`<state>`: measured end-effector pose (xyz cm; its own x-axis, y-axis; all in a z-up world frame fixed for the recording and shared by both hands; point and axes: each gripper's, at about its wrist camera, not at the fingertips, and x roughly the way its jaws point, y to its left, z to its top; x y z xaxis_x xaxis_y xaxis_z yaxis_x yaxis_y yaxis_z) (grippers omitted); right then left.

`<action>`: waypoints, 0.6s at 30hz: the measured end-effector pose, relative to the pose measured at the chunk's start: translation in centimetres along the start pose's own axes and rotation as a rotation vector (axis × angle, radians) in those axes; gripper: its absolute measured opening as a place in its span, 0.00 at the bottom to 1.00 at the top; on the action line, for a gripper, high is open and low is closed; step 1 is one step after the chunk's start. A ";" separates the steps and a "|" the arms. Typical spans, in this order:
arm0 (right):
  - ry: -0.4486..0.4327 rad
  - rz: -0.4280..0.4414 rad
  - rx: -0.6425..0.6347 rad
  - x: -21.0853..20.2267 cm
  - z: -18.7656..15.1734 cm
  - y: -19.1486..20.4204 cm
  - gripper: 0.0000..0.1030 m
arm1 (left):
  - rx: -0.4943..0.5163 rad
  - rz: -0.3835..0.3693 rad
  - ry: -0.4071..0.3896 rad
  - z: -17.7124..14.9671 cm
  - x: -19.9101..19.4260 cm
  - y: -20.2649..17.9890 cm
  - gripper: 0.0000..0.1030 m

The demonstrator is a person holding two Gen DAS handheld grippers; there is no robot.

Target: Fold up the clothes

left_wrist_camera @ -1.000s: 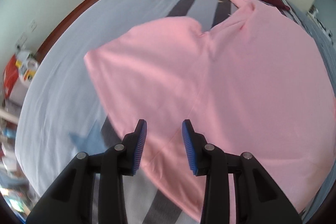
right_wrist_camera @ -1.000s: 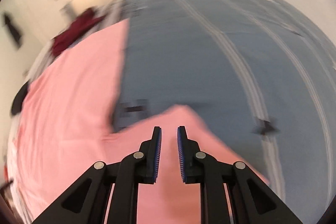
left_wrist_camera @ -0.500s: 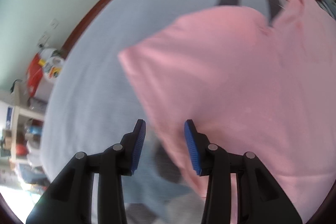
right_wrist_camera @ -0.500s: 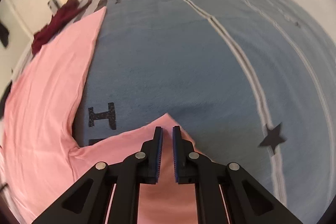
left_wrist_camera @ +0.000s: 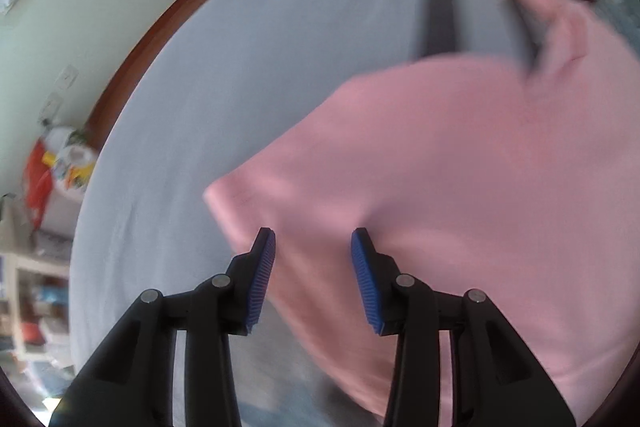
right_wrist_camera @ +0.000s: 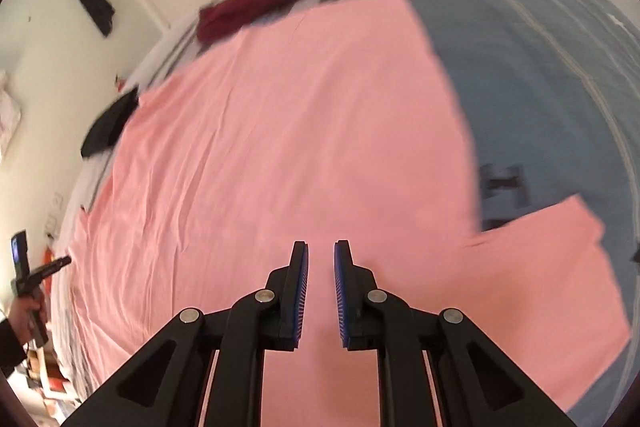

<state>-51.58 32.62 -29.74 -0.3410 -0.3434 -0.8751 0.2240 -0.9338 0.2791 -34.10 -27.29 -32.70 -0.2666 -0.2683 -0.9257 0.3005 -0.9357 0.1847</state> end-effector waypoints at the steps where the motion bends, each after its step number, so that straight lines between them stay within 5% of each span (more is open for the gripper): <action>1: 0.019 -0.024 0.010 1.0 -0.2 0.2 0.12 | -0.030 -0.011 -0.006 0.2 0.4 1.2 0.48; 5: 0.028 -0.119 0.075 4.2 -0.6 -0.2 0.08 | -0.130 -0.015 -0.016 2.3 0.2 4.4 0.52; 7: 0.015 -0.154 0.118 4.5 -0.3 0.0 0.08 | -0.162 -0.194 -0.039 4.0 -0.4 5.0 0.52; 10: 0.009 -0.204 0.167 4.5 -0.4 1.0 0.11 | -0.055 -0.365 -0.078 6.9 -0.6 3.3 0.54; 17: 0.000 -0.233 0.204 3.3 -1.2 1.9 0.14 | 0.162 -0.457 0.034 9.0 2.8 -1.1 0.62; 18: 0.000 -0.232 0.204 3.3 -1.2 2.1 0.14 | 0.185 -0.461 0.014 8.8 2.3 -1.4 0.51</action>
<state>-51.13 29.68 -32.54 -0.3613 -0.1184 -0.9249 -0.0476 -0.9883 0.1451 -43.18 -28.63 -32.17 -0.3212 0.1845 -0.9289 -0.0138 -0.9816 -0.1902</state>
